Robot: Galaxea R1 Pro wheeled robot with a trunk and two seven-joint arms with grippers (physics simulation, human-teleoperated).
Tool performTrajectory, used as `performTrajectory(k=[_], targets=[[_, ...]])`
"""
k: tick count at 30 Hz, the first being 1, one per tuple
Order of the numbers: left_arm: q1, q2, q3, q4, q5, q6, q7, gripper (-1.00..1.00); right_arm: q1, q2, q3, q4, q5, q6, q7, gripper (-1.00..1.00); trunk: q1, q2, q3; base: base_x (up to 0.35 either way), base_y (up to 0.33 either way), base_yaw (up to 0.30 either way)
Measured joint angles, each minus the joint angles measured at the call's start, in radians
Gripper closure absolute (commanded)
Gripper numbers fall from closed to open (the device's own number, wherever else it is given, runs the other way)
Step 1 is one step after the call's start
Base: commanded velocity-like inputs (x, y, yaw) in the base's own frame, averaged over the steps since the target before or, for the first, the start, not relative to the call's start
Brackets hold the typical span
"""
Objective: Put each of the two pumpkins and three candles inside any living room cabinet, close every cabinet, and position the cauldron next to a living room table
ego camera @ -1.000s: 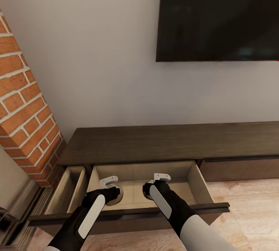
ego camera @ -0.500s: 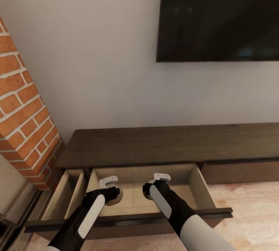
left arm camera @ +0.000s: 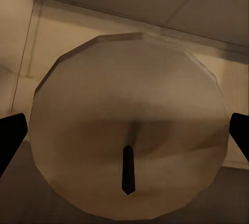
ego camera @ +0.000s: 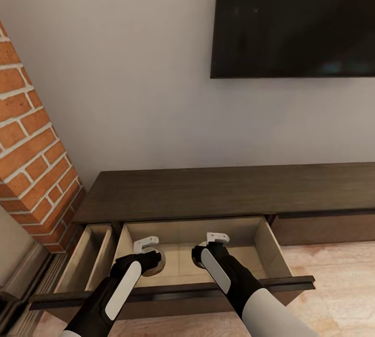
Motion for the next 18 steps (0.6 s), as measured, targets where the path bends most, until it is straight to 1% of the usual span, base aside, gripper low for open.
performTrajectory(k=[9, 13, 18], targets=[[0.000, 0.000, 0.000, 0.011, 0.000, -0.009, -0.002, 1.00, 0.000, 0.000, 0.000, 0.000, 0.000, 0.000, 0.000, 1.00, 0.035, -0.063, -0.028, 0.000, 0.000, 0.000], [0.000, 0.000, 0.000, 0.011, -0.001, -0.009, -0.002, 1.00, 0.000, 0.000, 0.000, 0.000, 0.000, 0.000, 0.000, 1.00, 0.035, -0.063, -0.028, 0.007, 0.000, 0.000], [0.000, 0.000, 0.000, 0.011, -0.001, -0.005, -0.001, 1.00, 0.000, 0.000, 0.000, 0.000, 0.000, 0.000, 0.000, 1.00, 0.035, -0.063, -0.028, 0.235, 0.000, 0.000]])
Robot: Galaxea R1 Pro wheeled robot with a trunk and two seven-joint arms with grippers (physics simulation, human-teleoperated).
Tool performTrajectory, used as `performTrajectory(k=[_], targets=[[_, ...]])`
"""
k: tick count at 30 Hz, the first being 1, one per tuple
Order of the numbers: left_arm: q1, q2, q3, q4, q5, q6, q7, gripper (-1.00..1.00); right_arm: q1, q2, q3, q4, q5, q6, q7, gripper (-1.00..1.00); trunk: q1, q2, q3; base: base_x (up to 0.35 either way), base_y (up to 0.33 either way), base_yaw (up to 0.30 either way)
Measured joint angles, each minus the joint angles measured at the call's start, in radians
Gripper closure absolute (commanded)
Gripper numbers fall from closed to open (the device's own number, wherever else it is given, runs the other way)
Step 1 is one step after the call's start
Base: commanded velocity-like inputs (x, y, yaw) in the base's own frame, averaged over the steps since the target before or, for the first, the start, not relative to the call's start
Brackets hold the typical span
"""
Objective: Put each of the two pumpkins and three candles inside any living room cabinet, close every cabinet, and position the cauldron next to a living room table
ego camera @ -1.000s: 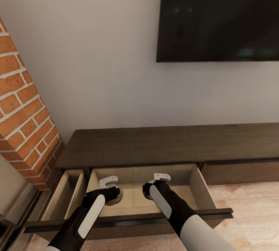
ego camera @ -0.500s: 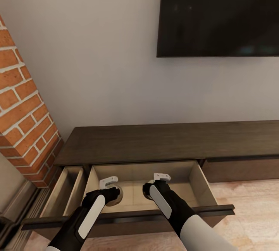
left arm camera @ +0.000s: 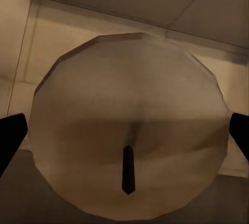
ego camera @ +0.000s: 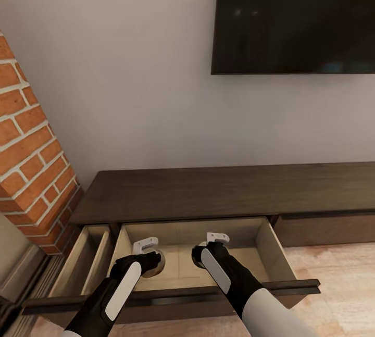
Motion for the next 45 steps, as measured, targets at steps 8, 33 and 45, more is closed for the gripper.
performTrajectory(k=[8, 33, 45], targets=[[0.000, 0.001, 0.000, -0.001, 0.000, -0.001, 0.001, 1.00, 0.000, 0.000, 0.000, 0.000, 0.000, 0.000, 0.000, 1.00, 0.000, 0.000, 0.000, 0.187, 0.000, 0.000], [0.000, 0.000, 0.000, -0.003, 0.000, 0.002, -0.001, 1.00, 0.000, 0.000, 0.001, 0.002, -0.005, 0.014, -0.002, 1.00, 0.088, -0.161, -0.072, 0.002, 0.000, 0.000], [0.000, -0.001, -0.001, -0.003, 0.000, 0.001, 0.000, 1.00, -0.001, 0.000, 0.002, 0.011, -0.004, 0.013, -0.002, -1.00, 0.115, -0.210, -0.094, 0.000, 0.000, 0.000]])
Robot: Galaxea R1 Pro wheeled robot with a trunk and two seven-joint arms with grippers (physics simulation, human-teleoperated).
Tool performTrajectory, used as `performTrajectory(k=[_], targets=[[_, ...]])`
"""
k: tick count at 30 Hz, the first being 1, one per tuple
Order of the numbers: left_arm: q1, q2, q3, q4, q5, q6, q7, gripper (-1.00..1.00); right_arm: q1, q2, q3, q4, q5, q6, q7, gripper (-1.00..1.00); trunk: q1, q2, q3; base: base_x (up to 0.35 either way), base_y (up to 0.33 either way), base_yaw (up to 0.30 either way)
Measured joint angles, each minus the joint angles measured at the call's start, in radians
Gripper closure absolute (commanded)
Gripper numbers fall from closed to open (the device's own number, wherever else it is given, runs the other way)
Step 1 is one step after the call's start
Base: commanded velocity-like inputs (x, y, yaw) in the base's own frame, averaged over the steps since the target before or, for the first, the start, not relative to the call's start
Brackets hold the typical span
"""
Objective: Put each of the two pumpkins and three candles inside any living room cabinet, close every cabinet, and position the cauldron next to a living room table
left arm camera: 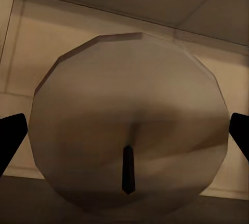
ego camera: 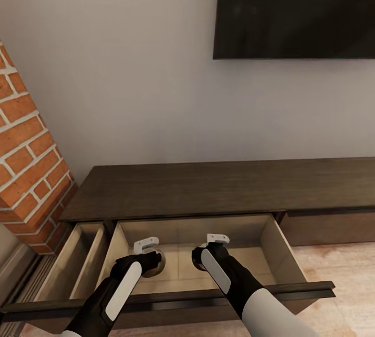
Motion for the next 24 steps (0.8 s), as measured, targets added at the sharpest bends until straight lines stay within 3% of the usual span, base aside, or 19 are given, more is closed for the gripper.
performTrajectory(k=[5, 6, 19, 24], targets=[[0.000, 0.000, 0.001, 0.000, 0.000, 0.000, -0.001, 1.00, 0.000, 0.000, 0.000, 0.001, 0.000, 0.000, 0.001, -1.00, 0.000, 0.000, 0.000, 0.000, 0.000, 0.000], [0.000, 0.000, 0.001, -0.001, 0.000, 0.000, -0.001, -1.00, 0.000, 0.000, 0.000, 0.001, 0.000, 0.000, 0.001, -1.00, 0.000, 0.000, 0.000, 0.000, 0.000, 0.000], [0.000, 0.000, 0.001, -0.024, 0.000, 0.000, -0.002, -1.00, 0.000, 0.000, 0.000, 0.001, 0.000, -0.002, 0.001, -1.00, 0.000, 0.000, 0.000, 0.000, 0.000, 0.000], [0.000, 0.003, 0.001, -0.038, 0.000, 0.004, -0.003, -1.00, 0.000, 0.000, -0.001, 0.000, 0.001, -0.002, 0.002, -1.00, -0.019, 0.035, 0.016, 0.000, 0.000, 0.000]])
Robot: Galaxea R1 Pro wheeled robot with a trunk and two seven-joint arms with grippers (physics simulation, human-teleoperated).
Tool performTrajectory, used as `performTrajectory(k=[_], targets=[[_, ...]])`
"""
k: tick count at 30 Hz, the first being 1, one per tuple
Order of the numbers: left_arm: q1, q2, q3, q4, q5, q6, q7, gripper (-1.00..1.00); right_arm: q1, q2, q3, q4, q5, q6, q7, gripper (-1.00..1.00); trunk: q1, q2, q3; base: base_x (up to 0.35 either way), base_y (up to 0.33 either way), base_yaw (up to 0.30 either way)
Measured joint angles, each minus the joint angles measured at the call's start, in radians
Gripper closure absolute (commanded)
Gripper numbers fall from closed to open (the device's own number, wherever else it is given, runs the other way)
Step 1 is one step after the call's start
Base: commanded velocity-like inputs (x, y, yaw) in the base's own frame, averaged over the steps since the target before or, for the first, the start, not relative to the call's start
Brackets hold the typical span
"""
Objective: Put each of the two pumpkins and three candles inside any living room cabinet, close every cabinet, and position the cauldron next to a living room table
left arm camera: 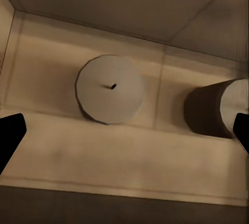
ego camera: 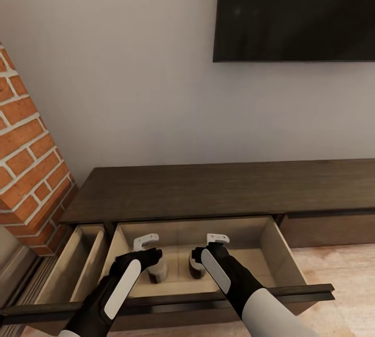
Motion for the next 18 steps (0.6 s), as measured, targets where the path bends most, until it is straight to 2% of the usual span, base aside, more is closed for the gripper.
performTrajectory(k=[10, 14, 18], targets=[[0.000, 0.003, 0.001, -0.038, 0.010, 0.024, 0.000, -1.00, 0.000, 0.000, -0.003, -0.009, -0.007, 0.004, 0.007, -1.00, -0.038, 0.070, 0.031, -0.003, 0.000, 0.000], [0.000, 0.002, 0.032, -0.055, 0.011, 0.081, 0.000, -1.00, 0.001, 0.000, -0.009, -0.012, -0.011, 0.005, 0.008, -1.00, -0.054, 0.098, 0.044, -0.104, 0.000, 0.000], [0.000, 0.000, 0.051, -0.061, 0.011, 0.102, 0.000, -1.00, 0.001, 0.000, -0.011, -0.013, -0.011, 0.004, 0.013, -1.00, -0.069, 0.126, 0.056, -0.027, 0.000, 0.000]])
